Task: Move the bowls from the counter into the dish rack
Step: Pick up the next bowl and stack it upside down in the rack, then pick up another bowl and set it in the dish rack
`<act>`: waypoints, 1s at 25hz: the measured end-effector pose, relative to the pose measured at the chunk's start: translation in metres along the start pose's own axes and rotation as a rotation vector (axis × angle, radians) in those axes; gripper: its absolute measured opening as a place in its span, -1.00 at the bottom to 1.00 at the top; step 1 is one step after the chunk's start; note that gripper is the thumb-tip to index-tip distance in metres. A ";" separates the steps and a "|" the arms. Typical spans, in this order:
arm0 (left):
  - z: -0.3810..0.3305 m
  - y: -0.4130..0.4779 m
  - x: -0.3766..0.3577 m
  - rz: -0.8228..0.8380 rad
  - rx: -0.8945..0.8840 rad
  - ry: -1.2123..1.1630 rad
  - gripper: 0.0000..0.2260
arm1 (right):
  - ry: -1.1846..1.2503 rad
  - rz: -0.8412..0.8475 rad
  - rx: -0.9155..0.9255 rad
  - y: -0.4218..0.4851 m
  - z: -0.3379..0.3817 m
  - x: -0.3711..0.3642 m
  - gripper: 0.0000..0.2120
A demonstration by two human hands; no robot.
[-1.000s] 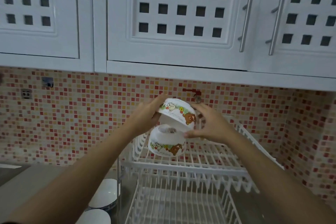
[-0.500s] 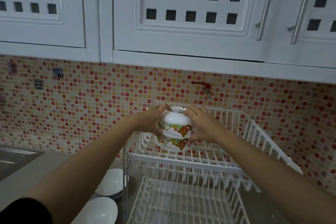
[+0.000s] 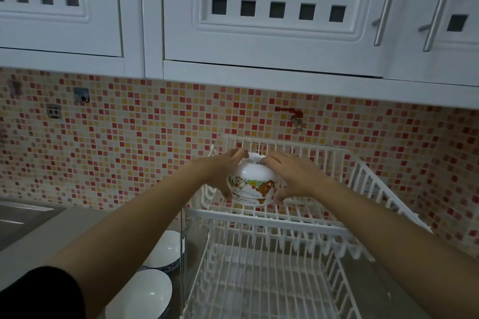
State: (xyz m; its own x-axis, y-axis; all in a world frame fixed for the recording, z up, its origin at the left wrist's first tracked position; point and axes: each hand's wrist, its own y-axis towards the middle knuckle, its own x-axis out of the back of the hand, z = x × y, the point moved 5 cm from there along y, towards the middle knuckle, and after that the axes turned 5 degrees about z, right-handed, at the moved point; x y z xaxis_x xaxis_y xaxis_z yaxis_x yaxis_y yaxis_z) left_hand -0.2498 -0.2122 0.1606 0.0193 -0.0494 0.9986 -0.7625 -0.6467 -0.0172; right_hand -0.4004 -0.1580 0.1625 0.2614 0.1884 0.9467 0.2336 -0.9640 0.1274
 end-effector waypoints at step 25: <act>0.323 -0.286 -0.163 0.058 0.677 -0.232 -0.51 | 0.480 0.163 -0.079 0.148 0.408 -0.089 -0.48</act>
State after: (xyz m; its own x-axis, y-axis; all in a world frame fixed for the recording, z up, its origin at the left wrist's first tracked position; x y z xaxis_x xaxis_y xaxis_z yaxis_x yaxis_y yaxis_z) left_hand 0.1741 -0.2645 -0.0130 0.1852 -0.2103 0.9599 -0.1994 -0.9646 -0.1729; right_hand -0.0070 -0.2410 -0.0232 -0.1756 -0.0548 0.9829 0.1491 -0.9884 -0.0285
